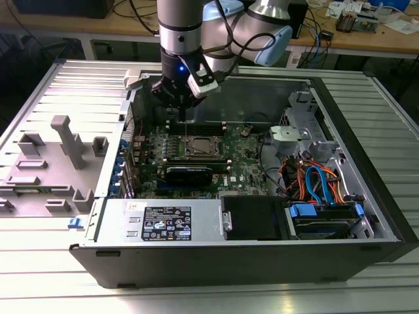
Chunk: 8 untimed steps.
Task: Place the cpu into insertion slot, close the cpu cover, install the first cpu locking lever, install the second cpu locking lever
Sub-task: 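Install the first cpu locking lever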
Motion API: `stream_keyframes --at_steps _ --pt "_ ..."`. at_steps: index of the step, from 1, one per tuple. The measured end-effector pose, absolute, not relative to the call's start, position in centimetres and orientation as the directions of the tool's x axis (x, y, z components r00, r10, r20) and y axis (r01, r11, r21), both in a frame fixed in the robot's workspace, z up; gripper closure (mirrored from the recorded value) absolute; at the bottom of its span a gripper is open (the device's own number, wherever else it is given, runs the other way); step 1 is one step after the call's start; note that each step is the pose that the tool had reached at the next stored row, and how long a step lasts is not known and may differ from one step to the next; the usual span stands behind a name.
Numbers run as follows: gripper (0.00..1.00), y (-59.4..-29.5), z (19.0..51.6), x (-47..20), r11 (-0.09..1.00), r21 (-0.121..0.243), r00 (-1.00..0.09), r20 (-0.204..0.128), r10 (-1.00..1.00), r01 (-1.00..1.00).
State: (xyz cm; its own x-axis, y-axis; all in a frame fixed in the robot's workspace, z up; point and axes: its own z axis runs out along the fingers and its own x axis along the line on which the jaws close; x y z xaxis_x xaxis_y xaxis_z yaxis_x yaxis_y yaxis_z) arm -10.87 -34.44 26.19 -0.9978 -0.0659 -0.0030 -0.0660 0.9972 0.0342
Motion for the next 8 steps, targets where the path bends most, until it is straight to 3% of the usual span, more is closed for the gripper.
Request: stream_keyframes --at_steps 8 --pt "0.89 -34.12 26.18 -10.13 0.997 0.034 -0.998 -0.002 -0.067 -0.067"
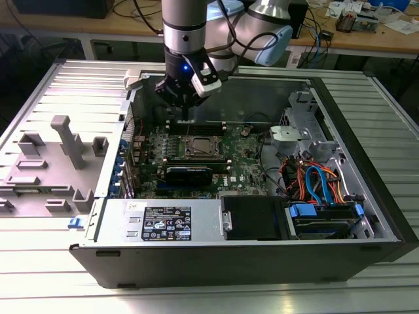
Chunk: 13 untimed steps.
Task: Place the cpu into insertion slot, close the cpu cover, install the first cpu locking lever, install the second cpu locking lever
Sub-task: 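Install the first cpu locking lever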
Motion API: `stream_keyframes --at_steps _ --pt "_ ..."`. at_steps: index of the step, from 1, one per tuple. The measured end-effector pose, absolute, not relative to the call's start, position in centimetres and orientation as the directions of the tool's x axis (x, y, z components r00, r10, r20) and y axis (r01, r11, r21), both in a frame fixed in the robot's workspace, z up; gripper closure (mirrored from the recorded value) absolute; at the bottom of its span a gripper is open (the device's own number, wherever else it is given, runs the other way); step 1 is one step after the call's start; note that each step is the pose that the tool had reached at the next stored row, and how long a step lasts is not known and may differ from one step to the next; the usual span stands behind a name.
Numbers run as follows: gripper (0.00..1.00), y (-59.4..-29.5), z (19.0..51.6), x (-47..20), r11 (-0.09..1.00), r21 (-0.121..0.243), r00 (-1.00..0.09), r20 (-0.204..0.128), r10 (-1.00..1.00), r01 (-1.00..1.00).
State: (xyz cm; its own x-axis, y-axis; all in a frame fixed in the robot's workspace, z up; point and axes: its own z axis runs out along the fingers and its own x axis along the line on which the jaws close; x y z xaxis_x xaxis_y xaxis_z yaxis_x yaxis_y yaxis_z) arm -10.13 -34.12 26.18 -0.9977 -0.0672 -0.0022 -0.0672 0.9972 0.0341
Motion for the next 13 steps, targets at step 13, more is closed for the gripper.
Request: stream_keyframes --at_steps 13 --pt "0.89 -33.89 26.19 -9.97 0.997 0.034 -0.998 -0.002 -0.068 -0.068"
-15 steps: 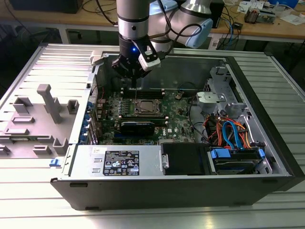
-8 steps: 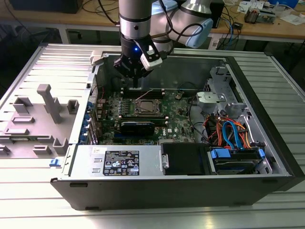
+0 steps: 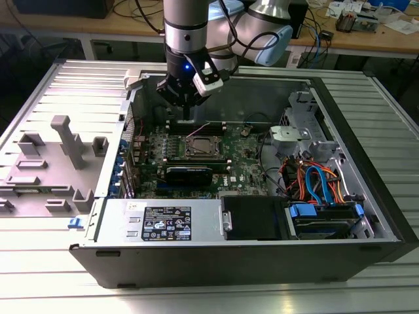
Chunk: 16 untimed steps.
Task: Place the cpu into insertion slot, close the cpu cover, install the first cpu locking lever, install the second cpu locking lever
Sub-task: 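Install the first cpu locking lever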
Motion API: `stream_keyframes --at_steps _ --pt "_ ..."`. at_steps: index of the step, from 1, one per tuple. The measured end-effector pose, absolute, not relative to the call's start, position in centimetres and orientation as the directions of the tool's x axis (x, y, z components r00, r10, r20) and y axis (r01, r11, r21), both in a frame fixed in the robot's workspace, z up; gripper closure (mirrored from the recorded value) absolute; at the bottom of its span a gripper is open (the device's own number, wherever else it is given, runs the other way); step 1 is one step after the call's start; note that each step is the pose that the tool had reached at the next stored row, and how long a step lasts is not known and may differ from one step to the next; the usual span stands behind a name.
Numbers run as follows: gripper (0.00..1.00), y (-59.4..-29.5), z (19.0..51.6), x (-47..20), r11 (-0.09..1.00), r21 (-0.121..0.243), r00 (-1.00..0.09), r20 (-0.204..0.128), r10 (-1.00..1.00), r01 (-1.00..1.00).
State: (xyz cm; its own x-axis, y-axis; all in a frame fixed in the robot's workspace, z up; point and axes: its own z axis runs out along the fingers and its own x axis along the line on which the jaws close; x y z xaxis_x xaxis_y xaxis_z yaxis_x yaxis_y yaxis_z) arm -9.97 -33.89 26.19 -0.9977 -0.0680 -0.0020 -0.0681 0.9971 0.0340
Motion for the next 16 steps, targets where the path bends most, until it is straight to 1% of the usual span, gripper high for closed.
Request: stream_keyframes --at_steps 16 --pt "0.89 -33.9 24.5 -8.7 0.997 0.034 -0.998 -0.008 -0.064 -0.065"
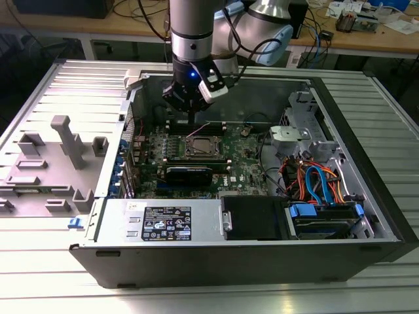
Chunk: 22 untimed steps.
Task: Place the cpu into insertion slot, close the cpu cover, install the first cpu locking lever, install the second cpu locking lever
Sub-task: 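Install the first cpu locking lever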
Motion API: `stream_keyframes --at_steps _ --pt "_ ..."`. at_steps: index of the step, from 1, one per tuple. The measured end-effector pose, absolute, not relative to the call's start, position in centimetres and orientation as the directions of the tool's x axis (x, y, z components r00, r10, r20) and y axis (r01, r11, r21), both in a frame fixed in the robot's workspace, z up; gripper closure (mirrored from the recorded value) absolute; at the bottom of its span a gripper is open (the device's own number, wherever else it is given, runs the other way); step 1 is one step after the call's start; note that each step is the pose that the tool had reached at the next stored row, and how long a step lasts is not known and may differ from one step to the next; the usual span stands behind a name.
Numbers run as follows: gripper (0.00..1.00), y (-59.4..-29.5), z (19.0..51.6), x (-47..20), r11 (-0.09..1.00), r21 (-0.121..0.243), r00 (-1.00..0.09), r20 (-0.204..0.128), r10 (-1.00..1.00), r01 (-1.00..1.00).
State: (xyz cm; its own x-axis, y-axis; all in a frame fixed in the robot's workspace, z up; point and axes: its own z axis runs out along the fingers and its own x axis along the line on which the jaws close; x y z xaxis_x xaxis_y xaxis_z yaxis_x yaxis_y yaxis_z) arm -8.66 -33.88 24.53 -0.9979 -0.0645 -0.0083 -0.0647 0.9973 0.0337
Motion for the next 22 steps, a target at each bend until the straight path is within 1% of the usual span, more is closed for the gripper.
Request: stream_keyframes --at_steps 22 --pt "0.89 -33.5 22.4 -5.7 0.997 0.033 -0.998 -0.008 -0.064 -0.065"
